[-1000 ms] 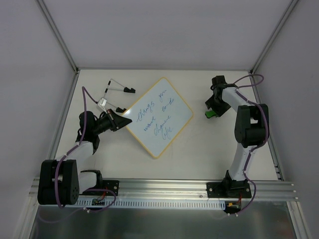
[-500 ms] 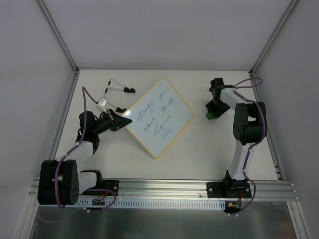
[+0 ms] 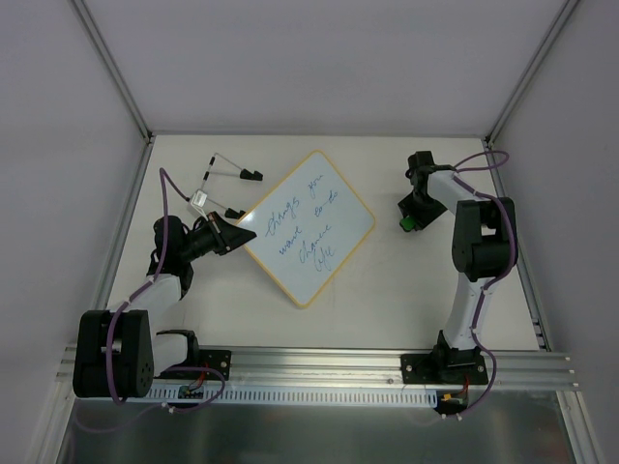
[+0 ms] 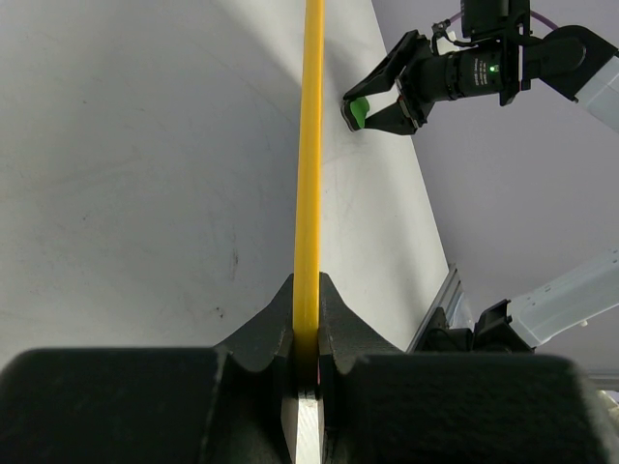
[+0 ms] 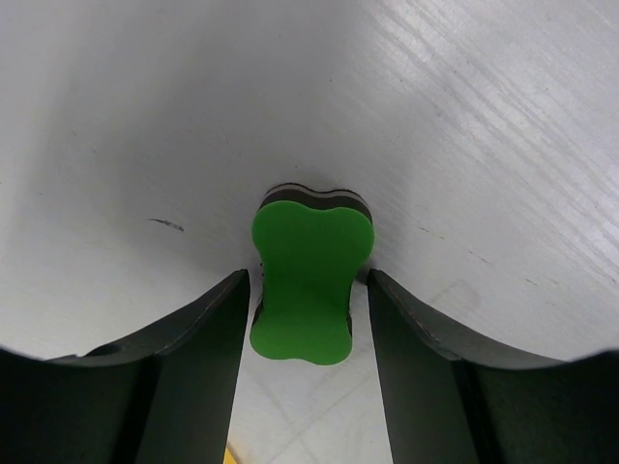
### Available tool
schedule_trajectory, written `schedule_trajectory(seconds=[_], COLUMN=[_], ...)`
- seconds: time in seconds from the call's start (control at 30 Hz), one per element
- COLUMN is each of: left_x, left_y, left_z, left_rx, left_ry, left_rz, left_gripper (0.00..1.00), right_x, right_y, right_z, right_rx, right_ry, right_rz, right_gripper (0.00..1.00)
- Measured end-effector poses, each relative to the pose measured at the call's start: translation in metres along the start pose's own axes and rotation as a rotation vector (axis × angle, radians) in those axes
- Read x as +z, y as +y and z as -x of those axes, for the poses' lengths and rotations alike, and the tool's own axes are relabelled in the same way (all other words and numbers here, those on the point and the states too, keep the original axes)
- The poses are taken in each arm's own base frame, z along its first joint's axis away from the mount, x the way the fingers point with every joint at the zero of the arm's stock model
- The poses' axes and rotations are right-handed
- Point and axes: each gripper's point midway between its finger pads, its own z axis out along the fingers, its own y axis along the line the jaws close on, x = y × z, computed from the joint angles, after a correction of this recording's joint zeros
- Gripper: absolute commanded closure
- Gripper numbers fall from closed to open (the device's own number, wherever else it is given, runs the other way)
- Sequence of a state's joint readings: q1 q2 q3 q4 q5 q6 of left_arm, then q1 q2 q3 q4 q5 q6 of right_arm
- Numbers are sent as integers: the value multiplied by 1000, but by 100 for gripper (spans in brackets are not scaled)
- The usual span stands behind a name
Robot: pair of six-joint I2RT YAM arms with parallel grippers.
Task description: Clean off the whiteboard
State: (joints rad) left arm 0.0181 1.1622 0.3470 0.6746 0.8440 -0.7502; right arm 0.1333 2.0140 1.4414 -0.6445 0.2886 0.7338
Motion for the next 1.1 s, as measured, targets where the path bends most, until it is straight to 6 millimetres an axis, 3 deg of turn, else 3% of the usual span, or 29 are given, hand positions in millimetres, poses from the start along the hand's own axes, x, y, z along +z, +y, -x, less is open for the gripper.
schedule_trajectory(seconds=[0.43,0.73,0.93,1.0,1.1], left_x=[0,0,0,0,0], left_y=[0,0,0,0,0], left_z=[0,1,1,1,1], left_rx=[0,-1,-1,-1,-1], left_ry=[0,1,1,1,1], left_rz=[0,1,1,0,0], left_gripper=[100,100,100,100,100], right_x=[-1,-5,-6,-6,-7], right_y=[-3,1,1,1,2], right_z=[2,6,6,5,5], right_rx=[-5,-2,-7,-11,-29], right_ry=[-11,-17,-14,-13,-6], right_rz=[-15,-9,-11,-10,-3], right_gripper=[53,53,78,94,100])
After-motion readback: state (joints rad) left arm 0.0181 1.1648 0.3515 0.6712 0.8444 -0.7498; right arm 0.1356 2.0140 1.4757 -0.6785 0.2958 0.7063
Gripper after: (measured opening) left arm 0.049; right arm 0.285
